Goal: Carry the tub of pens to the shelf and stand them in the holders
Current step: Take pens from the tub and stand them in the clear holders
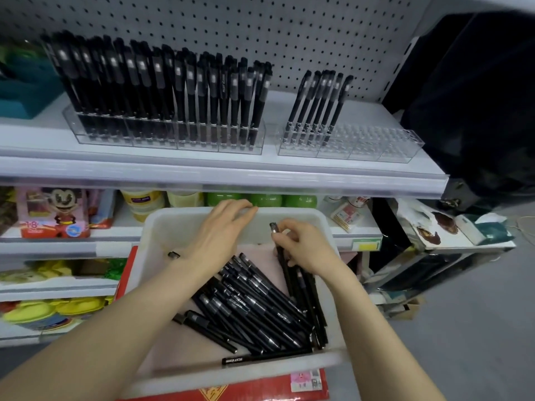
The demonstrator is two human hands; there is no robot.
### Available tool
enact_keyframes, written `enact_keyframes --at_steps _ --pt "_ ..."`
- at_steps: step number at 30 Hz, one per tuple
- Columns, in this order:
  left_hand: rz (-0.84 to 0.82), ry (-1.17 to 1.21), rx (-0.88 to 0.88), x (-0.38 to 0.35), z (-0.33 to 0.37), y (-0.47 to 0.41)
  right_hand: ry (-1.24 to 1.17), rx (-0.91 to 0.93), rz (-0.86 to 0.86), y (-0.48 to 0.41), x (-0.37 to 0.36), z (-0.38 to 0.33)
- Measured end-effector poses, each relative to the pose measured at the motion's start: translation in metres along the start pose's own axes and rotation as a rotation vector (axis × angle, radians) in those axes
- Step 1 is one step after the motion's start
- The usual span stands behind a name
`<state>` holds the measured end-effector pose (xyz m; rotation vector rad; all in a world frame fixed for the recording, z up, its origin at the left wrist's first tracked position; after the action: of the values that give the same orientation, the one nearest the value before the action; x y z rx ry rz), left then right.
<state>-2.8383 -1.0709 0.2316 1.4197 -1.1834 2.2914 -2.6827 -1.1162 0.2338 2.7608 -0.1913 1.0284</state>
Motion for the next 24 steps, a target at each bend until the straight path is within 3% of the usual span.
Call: enact_keyframes --at_steps 3,6,17,24 --pt "-0.013 -0.022 -0.060 0.005 0.012 -0.006 -0.259 0.033 0.015 -0.004 0.033 -0.015" --pt "0.023 -0.007 -0.088 0.016 0.027 -0.026 -0.351 0.131 0.091 -0.015 0.077 -0.028" --pt "0.205 -0.157 -0.135 0.039 0.075 -0.163 -0.335 0.345 0.825 -0.055 0.248 -0.064" --pt "0.232 -0.196 -0.103 0.020 0.069 -0.174 -0.182 0.393 0.852 -0.086 0.244 -0.079"
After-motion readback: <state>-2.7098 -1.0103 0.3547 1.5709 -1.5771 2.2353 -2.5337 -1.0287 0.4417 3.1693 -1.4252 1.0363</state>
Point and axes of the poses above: each hand's wrist, its own y-axis away from the middle knuckle, its own x-axis out of the back of the hand, z = x × y, the point moved 7 cm from there along -y, towards the middle knuckle, and after that the axes turned 7 degrees about z, right-handed, at the moved point
